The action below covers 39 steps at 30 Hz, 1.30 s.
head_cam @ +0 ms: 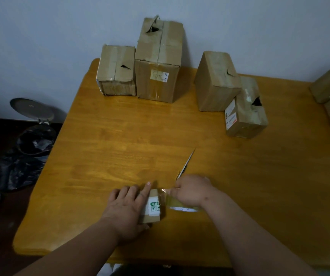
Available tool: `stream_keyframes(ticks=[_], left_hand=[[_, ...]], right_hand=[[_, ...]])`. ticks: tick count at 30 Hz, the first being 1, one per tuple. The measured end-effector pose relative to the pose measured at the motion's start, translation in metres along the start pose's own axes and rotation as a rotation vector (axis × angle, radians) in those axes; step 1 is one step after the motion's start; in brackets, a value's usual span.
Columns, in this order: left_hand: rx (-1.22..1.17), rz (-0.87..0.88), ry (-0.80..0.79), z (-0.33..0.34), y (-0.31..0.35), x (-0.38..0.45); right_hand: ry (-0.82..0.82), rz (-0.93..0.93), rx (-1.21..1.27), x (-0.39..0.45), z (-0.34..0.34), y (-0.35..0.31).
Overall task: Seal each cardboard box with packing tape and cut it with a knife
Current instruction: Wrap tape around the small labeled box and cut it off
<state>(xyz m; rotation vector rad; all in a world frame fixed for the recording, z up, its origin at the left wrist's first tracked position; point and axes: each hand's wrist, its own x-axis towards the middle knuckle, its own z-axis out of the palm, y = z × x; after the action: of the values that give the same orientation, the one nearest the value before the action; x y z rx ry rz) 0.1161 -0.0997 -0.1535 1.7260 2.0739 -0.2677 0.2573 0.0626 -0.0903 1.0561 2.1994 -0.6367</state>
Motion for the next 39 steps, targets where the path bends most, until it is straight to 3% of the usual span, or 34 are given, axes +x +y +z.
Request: stream_keyframes(ticks=[5, 9, 16, 24, 29, 32, 34, 36, 39], left_hand=[[-0.195, 0.052, 0.022, -0.009, 0.018, 0.011], [-0.271, -0.009, 0.045, -0.010, 0.018, 0.018], [-0.421, -0.109, -0.126, -0.029, 0.013, 0.034], [-1.104, -0.264, -0.073, -0.031, -0.001, 0.033], [-0.979, -0.238, -0.087, -0.033, -0.002, 0.032], [-0.851, -0.228, -0.039, -0.036, -0.001, 0.031], [-0.842, -0.232, -0.012, -0.038, 0.000, 0.029], [-0.836, -0.244, -0.006, -0.036, 0.001, 0.029], [-0.823, -0.242, 0.021, -0.033, 0.003, 0.030]], right_hand=[[-0.054, -0.071, 0.034, -0.001, -0.003, -0.006], [-0.082, -0.081, 0.073, -0.004, -0.010, -0.003], [-0.043, -0.171, 0.009, -0.001, -0.022, -0.012], [0.114, -0.249, 0.106, 0.016, -0.019, -0.015], [0.133, -0.241, 0.385, 0.024, -0.014, -0.004], [0.133, -0.159, 0.836, 0.029, -0.007, 0.011], [0.264, 0.014, 1.017, 0.039, 0.001, 0.022], [0.370, 0.200, 0.868, 0.052, 0.013, 0.032], [0.364, 0.310, 0.607, 0.064, 0.030, 0.033]])
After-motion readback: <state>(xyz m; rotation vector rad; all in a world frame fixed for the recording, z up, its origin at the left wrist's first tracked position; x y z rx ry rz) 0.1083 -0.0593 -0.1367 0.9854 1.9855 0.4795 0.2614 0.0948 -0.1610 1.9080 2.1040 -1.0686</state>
